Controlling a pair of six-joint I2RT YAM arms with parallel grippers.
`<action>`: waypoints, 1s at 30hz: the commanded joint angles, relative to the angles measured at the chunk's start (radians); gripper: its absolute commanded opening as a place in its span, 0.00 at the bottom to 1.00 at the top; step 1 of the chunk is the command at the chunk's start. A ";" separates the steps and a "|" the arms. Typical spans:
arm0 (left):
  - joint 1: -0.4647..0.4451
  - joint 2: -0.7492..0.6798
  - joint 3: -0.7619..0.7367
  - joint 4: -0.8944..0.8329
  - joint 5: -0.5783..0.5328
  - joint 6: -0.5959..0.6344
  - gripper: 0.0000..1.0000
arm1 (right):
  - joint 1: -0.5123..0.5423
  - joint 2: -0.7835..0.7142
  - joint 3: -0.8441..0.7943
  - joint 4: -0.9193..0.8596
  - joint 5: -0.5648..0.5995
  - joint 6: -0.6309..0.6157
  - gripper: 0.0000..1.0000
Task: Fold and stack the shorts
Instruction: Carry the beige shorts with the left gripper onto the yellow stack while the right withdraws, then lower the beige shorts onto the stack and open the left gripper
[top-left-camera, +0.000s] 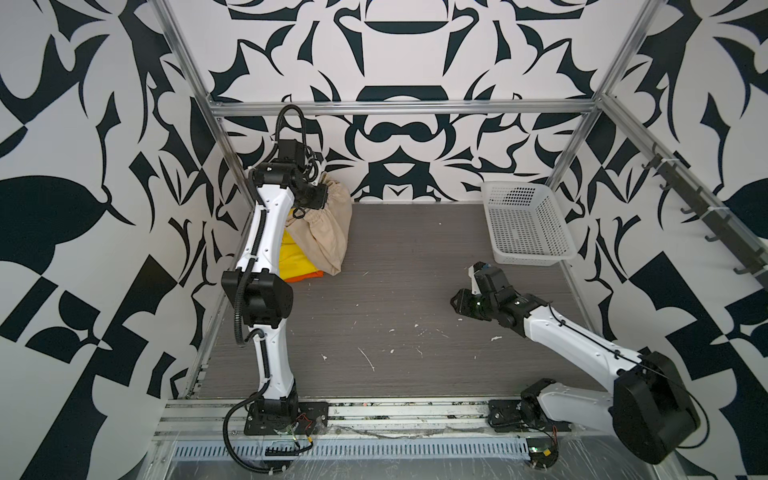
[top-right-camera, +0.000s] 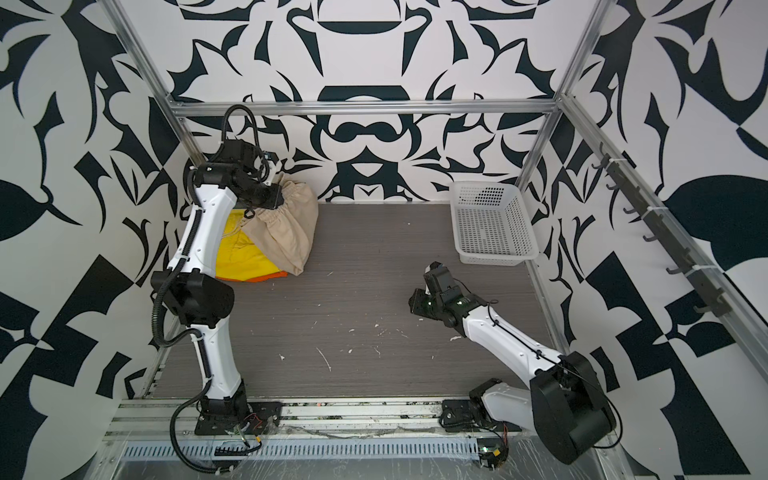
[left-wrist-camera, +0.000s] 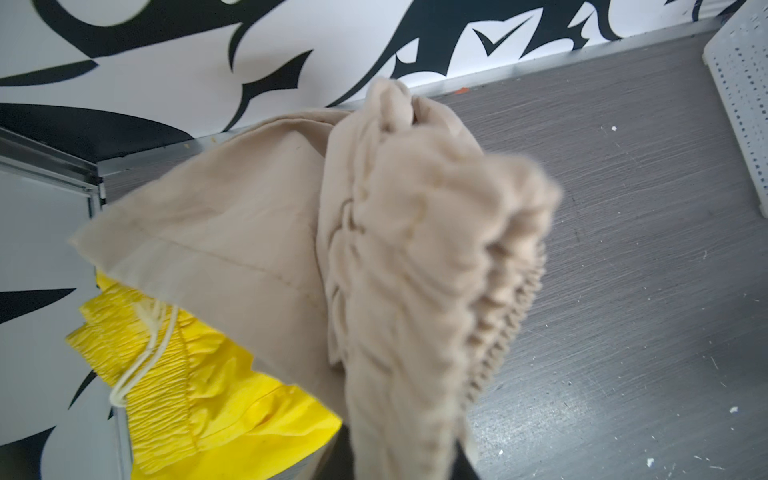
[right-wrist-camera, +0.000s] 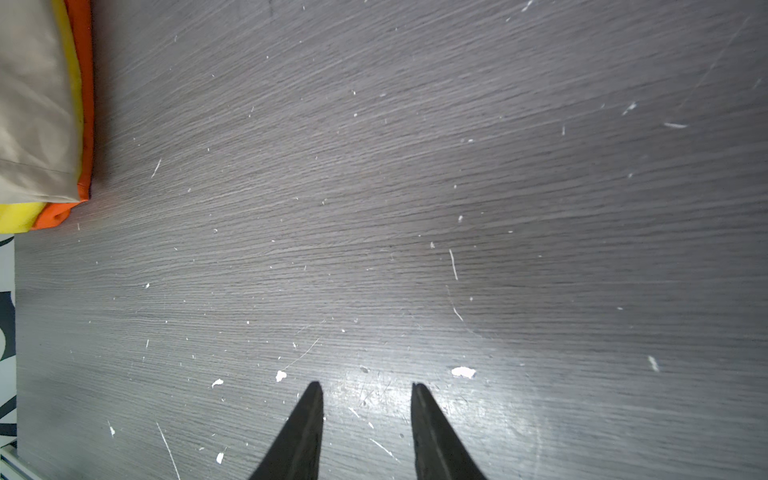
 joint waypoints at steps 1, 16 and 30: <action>0.018 -0.002 0.049 -0.066 0.048 0.031 0.00 | -0.003 -0.007 0.006 0.007 0.015 0.007 0.39; 0.175 0.104 0.098 -0.073 0.084 0.091 0.00 | -0.002 0.027 0.015 0.021 0.001 0.008 0.39; 0.310 0.306 0.087 0.004 -0.218 0.061 0.48 | -0.003 0.031 0.023 0.010 -0.002 -0.002 0.39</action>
